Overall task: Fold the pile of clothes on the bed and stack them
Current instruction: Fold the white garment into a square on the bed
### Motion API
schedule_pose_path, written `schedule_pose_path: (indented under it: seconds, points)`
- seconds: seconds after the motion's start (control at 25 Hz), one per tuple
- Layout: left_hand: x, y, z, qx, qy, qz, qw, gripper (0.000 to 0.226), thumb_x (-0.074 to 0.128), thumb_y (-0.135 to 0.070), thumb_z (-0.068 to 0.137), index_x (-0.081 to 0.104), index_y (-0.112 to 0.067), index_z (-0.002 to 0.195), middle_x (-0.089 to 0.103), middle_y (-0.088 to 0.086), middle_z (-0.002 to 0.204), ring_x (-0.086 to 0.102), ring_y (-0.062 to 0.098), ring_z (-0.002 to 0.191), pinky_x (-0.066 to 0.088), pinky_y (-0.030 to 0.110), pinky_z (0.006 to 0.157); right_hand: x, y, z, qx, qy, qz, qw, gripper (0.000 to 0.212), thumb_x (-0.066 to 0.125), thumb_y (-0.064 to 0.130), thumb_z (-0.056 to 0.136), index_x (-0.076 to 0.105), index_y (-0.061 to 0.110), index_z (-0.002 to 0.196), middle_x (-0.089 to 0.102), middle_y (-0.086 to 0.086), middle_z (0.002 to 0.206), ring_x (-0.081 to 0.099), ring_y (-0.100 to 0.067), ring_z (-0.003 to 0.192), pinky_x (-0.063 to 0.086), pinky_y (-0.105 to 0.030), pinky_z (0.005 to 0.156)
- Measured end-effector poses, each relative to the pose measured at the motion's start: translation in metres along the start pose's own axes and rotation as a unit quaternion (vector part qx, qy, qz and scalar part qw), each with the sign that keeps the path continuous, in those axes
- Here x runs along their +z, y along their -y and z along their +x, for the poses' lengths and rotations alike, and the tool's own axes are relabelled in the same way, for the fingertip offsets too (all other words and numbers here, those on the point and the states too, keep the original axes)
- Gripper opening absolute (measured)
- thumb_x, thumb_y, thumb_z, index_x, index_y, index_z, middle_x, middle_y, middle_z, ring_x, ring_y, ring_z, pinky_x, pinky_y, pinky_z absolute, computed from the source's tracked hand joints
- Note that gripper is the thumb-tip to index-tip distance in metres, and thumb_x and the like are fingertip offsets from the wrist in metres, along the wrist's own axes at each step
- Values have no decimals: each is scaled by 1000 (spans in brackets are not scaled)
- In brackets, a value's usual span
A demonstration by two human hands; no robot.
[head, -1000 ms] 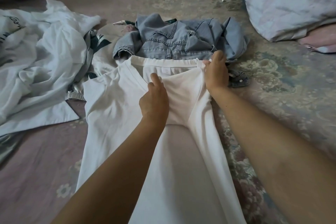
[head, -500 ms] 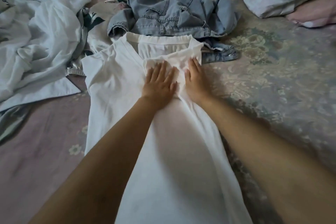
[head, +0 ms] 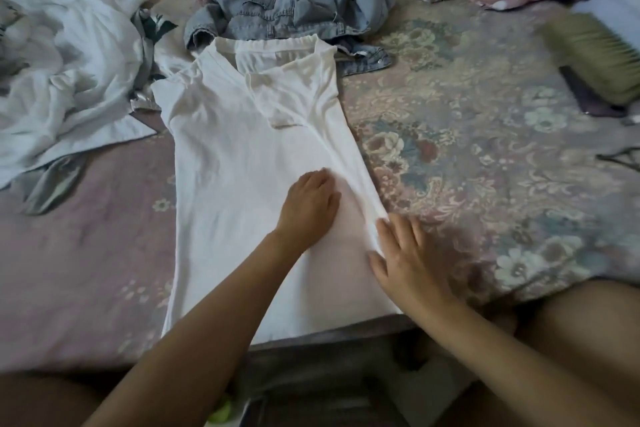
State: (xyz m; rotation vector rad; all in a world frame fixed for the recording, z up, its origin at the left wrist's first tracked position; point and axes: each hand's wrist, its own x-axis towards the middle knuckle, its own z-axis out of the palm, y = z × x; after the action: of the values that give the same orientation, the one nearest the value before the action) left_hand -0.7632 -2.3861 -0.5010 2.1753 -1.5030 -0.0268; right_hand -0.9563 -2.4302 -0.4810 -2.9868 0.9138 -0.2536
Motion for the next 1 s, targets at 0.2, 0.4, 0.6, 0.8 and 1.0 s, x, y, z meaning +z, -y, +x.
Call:
schedule_pose_path:
  seconds: [0.2, 0.4, 0.6, 0.8, 1.0]
  points:
    - [-13, -40, 33, -373, 25, -356, 856, 24, 49, -21, 95, 60, 0, 95, 67, 22, 93, 65, 31, 85, 52, 35, 83, -15, 17, 4, 16, -68, -13, 997, 11, 58, 4, 73, 67, 5, 67, 59, -11, 68, 58, -28, 58, 46, -31, 47]
    - [-23, -47, 41, -479, 25, -423, 769, 34, 59, -25, 90, 48, -4, 65, 53, 10, 63, 55, 26, 61, 44, 27, 58, -26, 36, -6, 50, -9, 96, 994, 40, 80, 2, 70, 66, 5, 108, 66, -12, 91, 63, -23, 57, 49, -26, 45]
    - [-35, -38, 32, -409, 54, -298, 861, 20, 57, -10, 84, 54, -1, 67, 60, 17, 63, 59, 31, 58, 51, 32, 57, -17, 51, -26, -32, 54, 80, 995, 77, 76, 1, 74, 38, 2, 142, 57, -15, 118, 64, -25, 85, 55, -30, 68]
    - [-35, -48, 8, -328, 80, -259, 905, 28, 59, -14, 87, 37, -6, 102, 57, 10, 83, 64, 32, 75, 57, 41, 71, 3, 43, -46, -124, 81, 58, 987, 83, 88, 3, 53, 53, 6, 129, 61, -15, 110, 65, -26, 83, 58, -35, 64]
    - [-26, -50, -15, -324, 55, -292, 898, 39, 63, -5, 84, 36, -5, 113, 59, 11, 84, 58, 19, 65, 50, 29, 58, 3, 22, -64, -261, -14, 48, 964, 72, 90, 6, 51, 59, 8, 116, 65, -13, 98, 63, -23, 76, 57, -33, 62]
